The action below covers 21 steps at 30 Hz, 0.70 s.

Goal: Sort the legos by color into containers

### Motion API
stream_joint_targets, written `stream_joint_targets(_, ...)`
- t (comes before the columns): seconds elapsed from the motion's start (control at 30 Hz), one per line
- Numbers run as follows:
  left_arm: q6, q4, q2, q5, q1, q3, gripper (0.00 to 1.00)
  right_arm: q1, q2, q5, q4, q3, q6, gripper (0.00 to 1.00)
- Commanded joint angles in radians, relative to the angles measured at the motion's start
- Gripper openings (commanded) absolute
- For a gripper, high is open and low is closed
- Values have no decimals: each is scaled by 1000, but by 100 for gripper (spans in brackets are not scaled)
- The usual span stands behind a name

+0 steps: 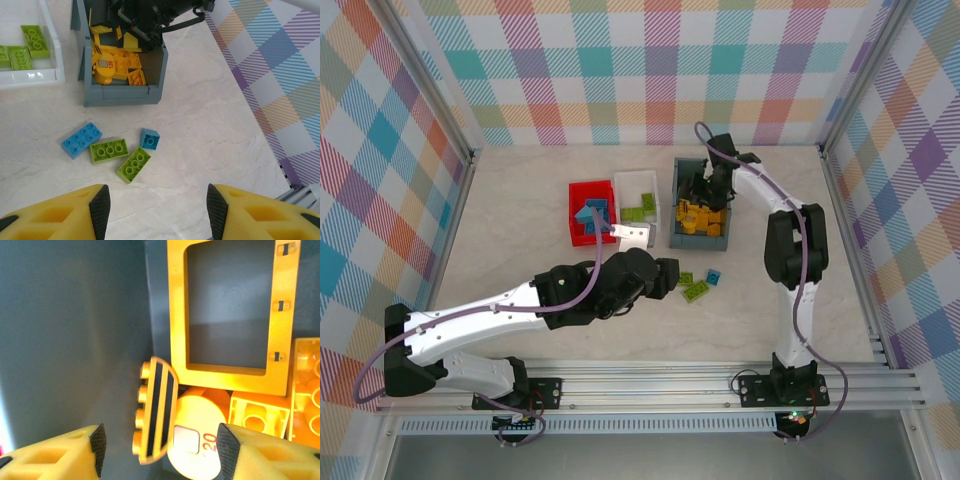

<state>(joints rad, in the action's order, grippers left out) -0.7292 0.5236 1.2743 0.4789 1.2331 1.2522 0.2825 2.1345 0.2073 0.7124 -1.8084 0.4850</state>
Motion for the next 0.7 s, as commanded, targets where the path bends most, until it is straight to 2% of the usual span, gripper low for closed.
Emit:
stream_joint_targets(0.0,-11,-3,-21,-7,-12,-12,55,-1,-117,11,-31,18,1,59)
stream_joint_targets(0.2,-31,13,-17,3,-12,-13,54,1,-265,-31,-43,75,3,52)
stream_joint_targets(0.43,-47,34,75,-49,-23,15,54,38,-627,-153,-42,318,-20,51)
stream_joint_targets(0.6,-147,95,194,-218,-140,33,54,146,-935,-199,3,543,-8,54)
stream_joint_targets(0.67,-180,90,246,-264,-186,34,59,231,-1049,-219,21,631,5,56)
